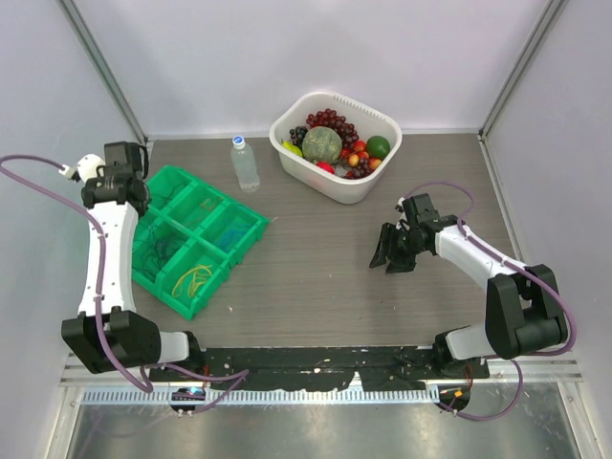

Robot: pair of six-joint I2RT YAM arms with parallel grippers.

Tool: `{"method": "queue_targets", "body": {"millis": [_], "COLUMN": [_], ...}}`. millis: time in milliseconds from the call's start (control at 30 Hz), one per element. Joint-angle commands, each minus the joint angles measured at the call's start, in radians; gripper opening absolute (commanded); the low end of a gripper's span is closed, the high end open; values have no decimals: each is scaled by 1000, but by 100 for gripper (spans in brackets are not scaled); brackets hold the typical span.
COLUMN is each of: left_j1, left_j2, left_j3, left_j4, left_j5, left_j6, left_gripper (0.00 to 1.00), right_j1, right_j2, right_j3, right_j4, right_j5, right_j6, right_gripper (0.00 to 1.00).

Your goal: Untangle the cables

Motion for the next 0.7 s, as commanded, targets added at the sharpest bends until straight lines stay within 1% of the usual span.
{"method": "queue_targets", "body": {"millis": [0, 100, 200, 467, 633, 667], "left_j1": [21, 34, 40, 52, 54, 54], "left_j2": [-24, -13, 9, 115, 146, 146], "left_j3": [-88, -149, -221, -313, -307, -309], "left_j4": [89, 154, 233, 337, 323, 317], "left_j5": [27, 58, 52, 108, 150, 157], "left_j6": [-171, -179, -162, -145, -146, -151], "left_gripper": [0, 0, 0, 0, 0, 5], "right_j1": [-3, -3, -3, -1, -3, -3], "right_j2": [-40, -43, -42, -60, -66, -71], "right_j3": [8, 10, 11, 27, 47, 48], "right_j4": [26, 25, 26, 5, -17, -23], "right_j5": [-4, 1, 4, 18, 24, 28], "right_j6": [-13, -16, -18, -27, -32, -30], "right_gripper": [54, 54, 54, 54, 54, 54]}}
